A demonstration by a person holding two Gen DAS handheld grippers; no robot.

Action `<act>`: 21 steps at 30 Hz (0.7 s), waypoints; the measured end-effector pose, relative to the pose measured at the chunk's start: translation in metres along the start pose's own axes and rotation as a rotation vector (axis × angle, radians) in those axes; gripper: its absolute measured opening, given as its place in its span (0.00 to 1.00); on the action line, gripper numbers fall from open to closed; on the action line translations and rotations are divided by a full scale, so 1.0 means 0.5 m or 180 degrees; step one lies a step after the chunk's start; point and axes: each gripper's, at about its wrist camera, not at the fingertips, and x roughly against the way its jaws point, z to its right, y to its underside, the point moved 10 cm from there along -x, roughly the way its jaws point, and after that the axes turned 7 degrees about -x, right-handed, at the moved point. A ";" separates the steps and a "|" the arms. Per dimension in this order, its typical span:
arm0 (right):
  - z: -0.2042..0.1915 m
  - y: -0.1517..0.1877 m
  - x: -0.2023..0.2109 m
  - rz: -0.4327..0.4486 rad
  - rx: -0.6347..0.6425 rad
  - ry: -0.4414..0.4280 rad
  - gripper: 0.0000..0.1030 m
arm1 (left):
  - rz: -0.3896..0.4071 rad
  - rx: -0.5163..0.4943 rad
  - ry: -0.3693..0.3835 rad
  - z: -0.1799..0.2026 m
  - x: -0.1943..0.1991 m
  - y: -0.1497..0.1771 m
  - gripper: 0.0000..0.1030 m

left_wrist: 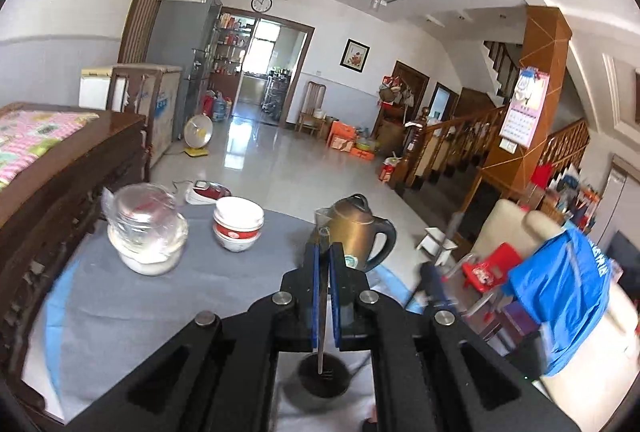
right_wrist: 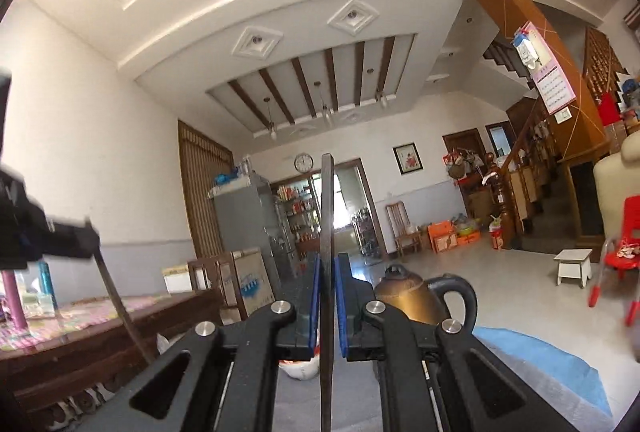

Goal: Organize utensils
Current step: 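Lift the chopstick upright with the right gripper above the gray holder, then lower the chopstick into the gray holder and open the right gripper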

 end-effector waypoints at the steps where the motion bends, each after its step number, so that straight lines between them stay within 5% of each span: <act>1: 0.000 0.019 -0.017 -0.0082 0.0017 0.0017 0.08 | -0.0005 0.0025 0.0004 0.003 -0.013 0.008 0.05; 8: 0.031 0.130 -0.051 -0.0582 0.0105 0.0044 0.08 | -0.0409 0.0110 -0.0091 -0.009 -0.114 0.120 0.05; 17: 0.066 0.164 0.008 -0.1060 -0.0031 -0.0046 0.10 | -0.0852 0.0075 -0.0150 -0.034 -0.129 0.213 0.06; 19: 0.077 0.178 0.015 -0.1238 -0.0125 -0.0033 0.14 | -0.0897 0.0067 -0.0159 -0.045 -0.118 0.223 0.12; 21: 0.087 0.191 0.034 -0.1379 -0.0240 -0.0051 0.28 | -0.0896 0.0094 -0.0189 -0.063 -0.104 0.231 0.41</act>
